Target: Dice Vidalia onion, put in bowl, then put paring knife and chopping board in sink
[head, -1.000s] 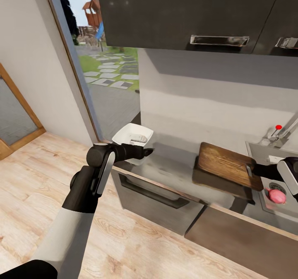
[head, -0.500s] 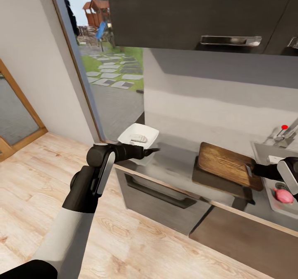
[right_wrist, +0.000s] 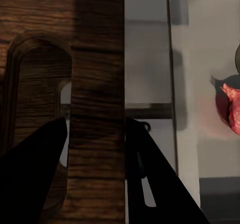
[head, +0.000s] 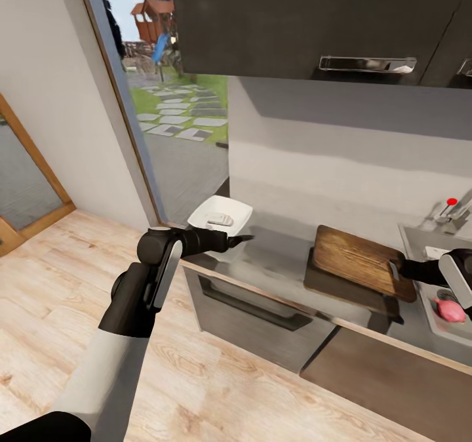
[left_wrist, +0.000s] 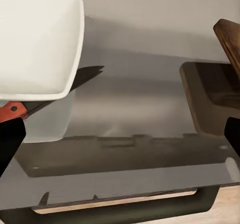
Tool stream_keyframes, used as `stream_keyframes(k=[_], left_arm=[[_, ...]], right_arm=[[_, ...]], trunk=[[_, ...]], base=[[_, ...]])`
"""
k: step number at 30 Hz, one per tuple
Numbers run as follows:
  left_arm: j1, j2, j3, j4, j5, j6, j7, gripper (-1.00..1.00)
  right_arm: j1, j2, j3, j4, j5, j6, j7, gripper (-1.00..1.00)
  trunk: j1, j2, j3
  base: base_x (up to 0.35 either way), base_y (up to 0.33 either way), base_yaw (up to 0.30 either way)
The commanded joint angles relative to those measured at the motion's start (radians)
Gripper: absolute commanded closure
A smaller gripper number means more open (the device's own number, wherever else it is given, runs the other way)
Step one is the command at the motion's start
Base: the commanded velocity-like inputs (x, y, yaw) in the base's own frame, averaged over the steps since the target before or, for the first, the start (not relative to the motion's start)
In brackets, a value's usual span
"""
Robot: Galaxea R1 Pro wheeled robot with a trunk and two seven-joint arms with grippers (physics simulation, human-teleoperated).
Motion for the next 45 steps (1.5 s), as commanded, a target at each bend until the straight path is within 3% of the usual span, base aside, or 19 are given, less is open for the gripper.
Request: stream_keyframes(k=[1,45], left_arm=[[-0.001,0.0,0.001,-0.001,0.001,0.005,-0.001,-1.0],[-0.001,0.0,0.001,-0.001,0.001,0.005,-0.001,-1.0]], right_arm=[[-0.001,0.0,0.0,-0.001,-0.013,0.003,-0.01,1.0],[-0.001,0.0,0.0,-0.001,-0.012,0.003,-0.01,1.0]], trunk=[[0.001,-0.002,-0.002],[0.001,-0.002,-0.025]], base=[[0.111,0.081,0.0],[0.012,0.015,0.0]])
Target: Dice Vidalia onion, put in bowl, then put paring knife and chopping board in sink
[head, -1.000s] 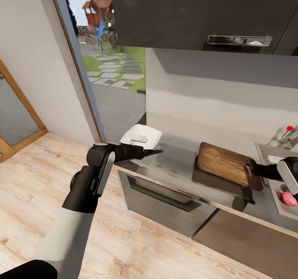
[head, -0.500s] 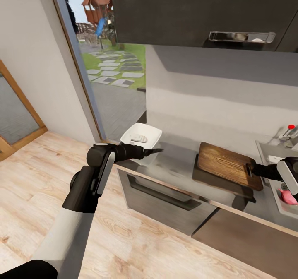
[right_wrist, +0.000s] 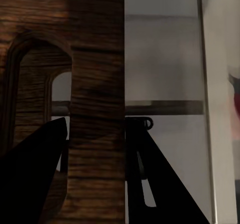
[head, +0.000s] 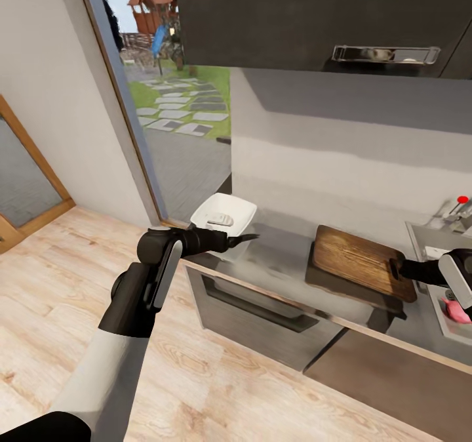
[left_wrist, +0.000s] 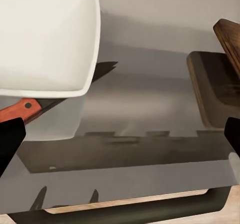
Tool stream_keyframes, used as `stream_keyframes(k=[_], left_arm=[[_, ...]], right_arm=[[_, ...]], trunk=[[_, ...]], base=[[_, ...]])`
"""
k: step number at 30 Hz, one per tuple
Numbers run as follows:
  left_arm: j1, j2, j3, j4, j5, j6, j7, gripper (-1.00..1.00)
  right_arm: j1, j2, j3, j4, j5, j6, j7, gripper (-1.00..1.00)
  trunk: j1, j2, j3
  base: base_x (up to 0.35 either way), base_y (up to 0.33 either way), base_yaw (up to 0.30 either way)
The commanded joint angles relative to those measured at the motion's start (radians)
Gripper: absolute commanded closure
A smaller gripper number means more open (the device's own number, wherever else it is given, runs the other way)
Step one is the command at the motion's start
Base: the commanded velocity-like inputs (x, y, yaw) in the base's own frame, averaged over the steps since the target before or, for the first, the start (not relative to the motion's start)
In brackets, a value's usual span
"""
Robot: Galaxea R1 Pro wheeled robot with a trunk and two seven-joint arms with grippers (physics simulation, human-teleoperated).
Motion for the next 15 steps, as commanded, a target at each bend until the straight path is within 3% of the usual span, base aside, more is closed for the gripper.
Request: stream_keyframes(k=[1,15], left_arm=[[-0.001,0.0,0.0,-0.001,0.001,0.005,-0.001,-1.0],[-0.001,0.0,0.0,-0.001,0.001,0.005,-0.001,-1.0]], right_arm=[[-0.001,0.0,0.0,-0.001,-0.012,0.004,-0.01,1.0],[-0.001,0.0,0.0,-0.001,-0.012,0.004,-0.01,1.0]], trunk=[[0.001,-0.002,-0.002],[0.001,-0.002,-0.009]], base=[[0.0,0.0,0.0],[0.0,0.0,0.0]])
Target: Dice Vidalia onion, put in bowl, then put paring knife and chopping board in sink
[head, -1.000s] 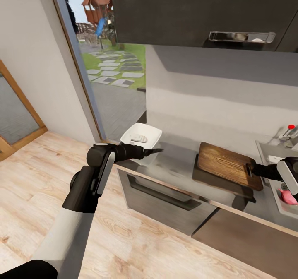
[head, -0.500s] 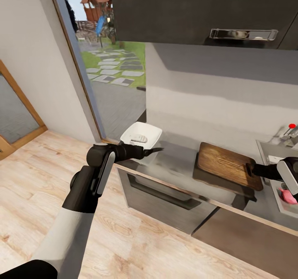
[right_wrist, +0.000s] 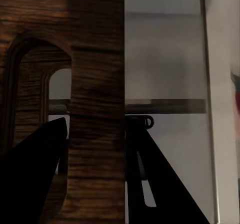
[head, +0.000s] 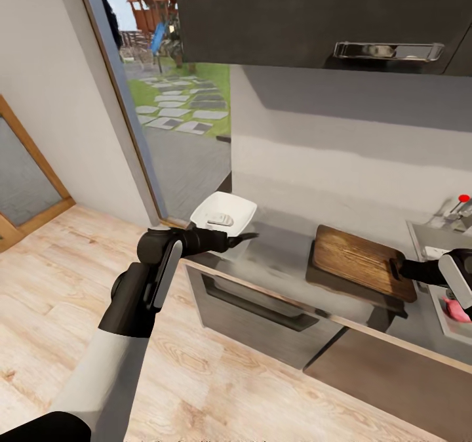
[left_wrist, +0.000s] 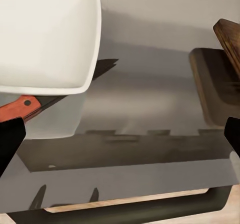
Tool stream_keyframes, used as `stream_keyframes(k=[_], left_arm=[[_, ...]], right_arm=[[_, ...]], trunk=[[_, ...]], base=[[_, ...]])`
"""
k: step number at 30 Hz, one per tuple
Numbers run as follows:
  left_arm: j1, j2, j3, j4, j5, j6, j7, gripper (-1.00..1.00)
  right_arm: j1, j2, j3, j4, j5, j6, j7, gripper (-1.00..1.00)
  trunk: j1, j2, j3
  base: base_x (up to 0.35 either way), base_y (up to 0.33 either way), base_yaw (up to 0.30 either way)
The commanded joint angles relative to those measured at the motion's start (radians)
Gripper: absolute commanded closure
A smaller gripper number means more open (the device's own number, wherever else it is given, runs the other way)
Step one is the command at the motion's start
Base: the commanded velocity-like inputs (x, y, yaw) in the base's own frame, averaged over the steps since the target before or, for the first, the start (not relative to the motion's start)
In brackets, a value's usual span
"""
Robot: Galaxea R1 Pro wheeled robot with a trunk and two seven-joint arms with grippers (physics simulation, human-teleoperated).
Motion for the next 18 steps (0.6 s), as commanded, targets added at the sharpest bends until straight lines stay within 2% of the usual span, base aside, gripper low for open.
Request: stream_keyframes(k=[1,18], left_arm=[[-0.001,0.0,0.0,-0.001,0.001,0.005,-0.001,-1.0],[-0.001,0.0,0.0,-0.001,0.001,0.005,-0.001,-1.0]], right_arm=[[-0.001,0.0,0.0,-0.001,-0.012,0.003,-0.01,1.0],[-0.001,0.0,0.0,-0.001,-0.012,0.003,-0.01,1.0]], trunk=[[0.001,-0.002,-0.003],[0.001,-0.002,-0.024]], base=[[0.0,0.0,0.0],[0.0,0.0,0.0]])
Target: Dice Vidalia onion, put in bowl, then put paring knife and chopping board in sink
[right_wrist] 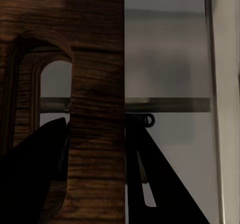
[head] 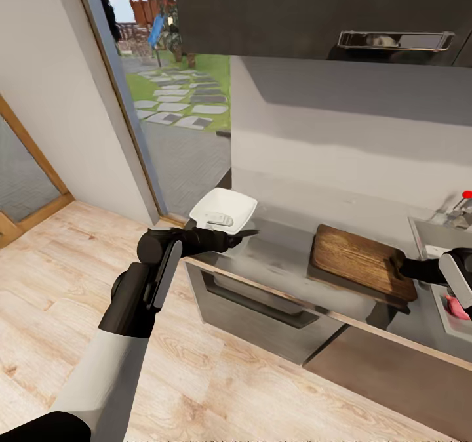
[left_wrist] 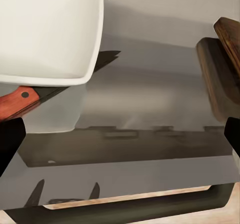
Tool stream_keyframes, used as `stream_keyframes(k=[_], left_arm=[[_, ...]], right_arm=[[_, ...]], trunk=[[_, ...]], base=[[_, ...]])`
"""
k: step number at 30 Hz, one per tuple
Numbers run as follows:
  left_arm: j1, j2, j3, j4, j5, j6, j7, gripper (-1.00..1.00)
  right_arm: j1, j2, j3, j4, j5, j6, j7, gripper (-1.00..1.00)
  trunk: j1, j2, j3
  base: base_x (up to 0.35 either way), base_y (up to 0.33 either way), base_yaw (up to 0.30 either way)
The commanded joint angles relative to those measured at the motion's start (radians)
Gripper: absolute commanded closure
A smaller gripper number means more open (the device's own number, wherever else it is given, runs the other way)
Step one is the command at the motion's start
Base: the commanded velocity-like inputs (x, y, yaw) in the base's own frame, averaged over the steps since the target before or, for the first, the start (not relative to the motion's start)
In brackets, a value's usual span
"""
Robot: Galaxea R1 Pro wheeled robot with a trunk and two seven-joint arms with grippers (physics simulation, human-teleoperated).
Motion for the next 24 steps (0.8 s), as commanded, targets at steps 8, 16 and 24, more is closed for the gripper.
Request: stream_keyframes(k=[8,16,24], left_arm=[[-0.001,0.0,0.0,0.0,0.001,0.005,-0.001,-1.0],[-0.001,0.0,0.0,0.0,0.001,0.005,-0.001,-1.0],[-0.001,0.0,0.0,0.0,0.001,0.005,-0.001,-1.0]], right_arm=[[0.0,0.0,0.001,0.008,-0.019,0.003,-0.01,1.0],[0.0,0.0,0.0,0.008,-0.018,0.003,-0.01,1.0],[0.0,0.0,0.001,0.008,-0.019,0.003,-0.01,1.0]], trunk=[[0.001,-0.001,-0.01],[0.001,-0.001,-0.013],[0.001,-0.001,-0.013]], base=[[0.0,0.0,0.0],[0.0,0.0,0.0],[0.0,0.0,0.0]])
